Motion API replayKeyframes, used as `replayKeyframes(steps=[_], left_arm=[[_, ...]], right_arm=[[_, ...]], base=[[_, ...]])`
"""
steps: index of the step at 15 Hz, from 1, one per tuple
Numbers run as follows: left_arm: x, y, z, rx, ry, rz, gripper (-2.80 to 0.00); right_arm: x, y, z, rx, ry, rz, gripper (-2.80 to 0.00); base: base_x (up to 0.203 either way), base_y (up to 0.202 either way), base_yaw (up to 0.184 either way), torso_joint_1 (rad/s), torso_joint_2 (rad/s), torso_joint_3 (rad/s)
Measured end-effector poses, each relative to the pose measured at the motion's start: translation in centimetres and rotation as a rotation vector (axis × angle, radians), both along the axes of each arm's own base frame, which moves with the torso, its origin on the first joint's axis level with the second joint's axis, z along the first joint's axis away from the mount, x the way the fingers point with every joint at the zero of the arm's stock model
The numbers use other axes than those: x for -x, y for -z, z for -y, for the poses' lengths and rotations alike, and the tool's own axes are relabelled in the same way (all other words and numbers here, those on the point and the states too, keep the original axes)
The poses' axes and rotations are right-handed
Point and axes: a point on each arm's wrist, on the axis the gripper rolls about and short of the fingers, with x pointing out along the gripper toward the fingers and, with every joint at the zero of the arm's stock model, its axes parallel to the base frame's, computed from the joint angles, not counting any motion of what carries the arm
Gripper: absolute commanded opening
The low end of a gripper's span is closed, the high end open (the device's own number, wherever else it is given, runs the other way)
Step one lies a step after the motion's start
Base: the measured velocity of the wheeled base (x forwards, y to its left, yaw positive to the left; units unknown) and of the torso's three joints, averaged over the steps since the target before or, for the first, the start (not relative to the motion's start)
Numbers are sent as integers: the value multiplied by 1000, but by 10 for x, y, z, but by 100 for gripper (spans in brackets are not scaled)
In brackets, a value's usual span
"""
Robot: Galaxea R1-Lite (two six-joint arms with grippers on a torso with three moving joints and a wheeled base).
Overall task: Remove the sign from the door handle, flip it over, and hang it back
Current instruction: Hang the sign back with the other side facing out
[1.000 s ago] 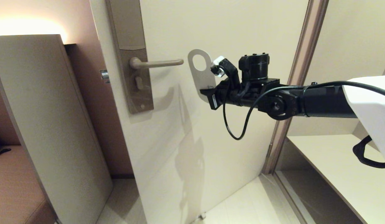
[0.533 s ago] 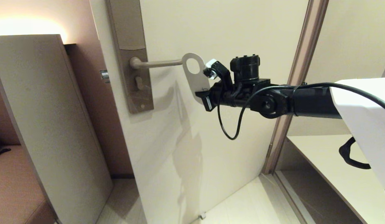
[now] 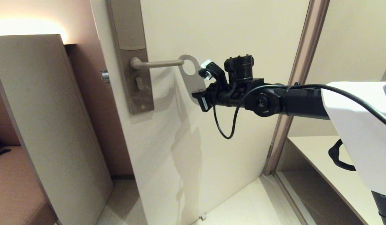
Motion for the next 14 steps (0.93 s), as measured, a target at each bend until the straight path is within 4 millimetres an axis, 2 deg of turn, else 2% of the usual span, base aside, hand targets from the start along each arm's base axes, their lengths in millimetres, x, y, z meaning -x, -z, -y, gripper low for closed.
replayKeyframes(steps=[5,14], left_arm=[[0,0,0,0,1,0,-280],[0,0,0,0,0,0,-280]], right_arm=[[2,-4,-1,-2,-5,6,-280],[12,-25,1,-26,-13,42,-280]], base=[[0,0,0,0,0,0],[0,0,0,0,0,0]])
